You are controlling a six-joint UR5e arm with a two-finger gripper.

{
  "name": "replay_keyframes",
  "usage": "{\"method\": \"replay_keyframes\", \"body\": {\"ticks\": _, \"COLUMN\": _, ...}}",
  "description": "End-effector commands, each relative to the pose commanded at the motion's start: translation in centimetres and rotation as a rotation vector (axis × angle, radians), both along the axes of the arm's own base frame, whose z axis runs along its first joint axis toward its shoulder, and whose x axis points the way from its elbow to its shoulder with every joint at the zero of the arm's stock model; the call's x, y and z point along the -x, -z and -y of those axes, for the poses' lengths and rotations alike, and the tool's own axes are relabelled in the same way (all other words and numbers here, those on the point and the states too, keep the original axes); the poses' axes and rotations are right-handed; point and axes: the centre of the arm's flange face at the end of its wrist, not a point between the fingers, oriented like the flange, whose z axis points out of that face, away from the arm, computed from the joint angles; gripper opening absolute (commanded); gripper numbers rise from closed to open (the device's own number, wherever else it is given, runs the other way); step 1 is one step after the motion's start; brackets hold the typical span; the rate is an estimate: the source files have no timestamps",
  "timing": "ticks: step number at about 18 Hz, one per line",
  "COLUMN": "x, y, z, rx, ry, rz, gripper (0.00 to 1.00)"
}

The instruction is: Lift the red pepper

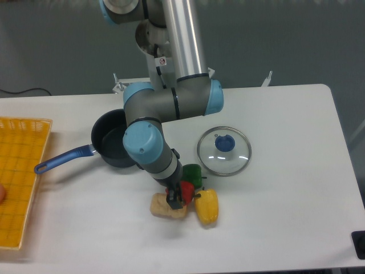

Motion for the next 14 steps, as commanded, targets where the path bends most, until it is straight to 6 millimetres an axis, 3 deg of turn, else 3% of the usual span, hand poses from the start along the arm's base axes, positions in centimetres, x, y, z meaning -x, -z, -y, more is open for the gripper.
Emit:
{"method": "replay_keyframes", "body": {"ticks": 6, "x": 0.27, "y": -0.07, "z": 0.01, "rx": -0.009, "ry": -0.03, "rz": -0.008, "gripper": 0.96}}
{"method": "replay_keyframes", "body": {"ticks": 9, "x": 0.48, "y": -0.38, "z": 0.03, "rx": -0.011, "ry": -0.048, "rz": -0.019, "gripper": 0.91}}
{"method": "replay_keyframes", "body": {"ticks": 14, "x": 0.7, "y": 0.38, "z": 0.09, "rx": 0.006, "ry": -0.064, "rz": -0.032, "gripper": 0.91}}
